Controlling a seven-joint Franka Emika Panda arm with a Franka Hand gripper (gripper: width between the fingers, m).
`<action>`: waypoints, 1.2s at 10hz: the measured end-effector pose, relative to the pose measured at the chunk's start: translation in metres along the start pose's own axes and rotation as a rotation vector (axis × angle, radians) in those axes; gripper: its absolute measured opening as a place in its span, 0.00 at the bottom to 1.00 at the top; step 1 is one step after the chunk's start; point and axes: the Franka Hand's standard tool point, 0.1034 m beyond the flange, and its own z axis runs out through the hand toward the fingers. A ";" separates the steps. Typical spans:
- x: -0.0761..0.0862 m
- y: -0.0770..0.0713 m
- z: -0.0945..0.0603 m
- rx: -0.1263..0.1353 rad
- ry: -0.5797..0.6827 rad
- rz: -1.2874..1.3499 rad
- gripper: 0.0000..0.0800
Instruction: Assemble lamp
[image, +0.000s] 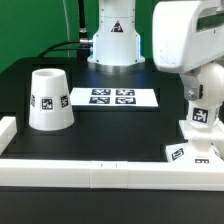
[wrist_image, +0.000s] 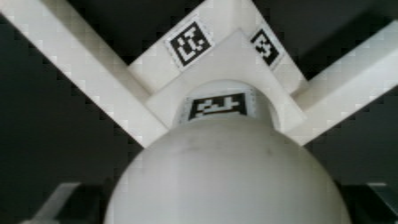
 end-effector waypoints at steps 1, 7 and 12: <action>0.001 0.001 0.000 -0.002 0.016 0.083 0.72; 0.002 0.009 -0.003 -0.008 0.042 0.612 0.72; -0.001 0.014 -0.005 -0.007 0.049 0.925 0.72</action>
Offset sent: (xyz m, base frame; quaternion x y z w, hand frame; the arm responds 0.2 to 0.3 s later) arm -0.0006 0.0065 -0.0029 0.0236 0.0055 0.2076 0.9779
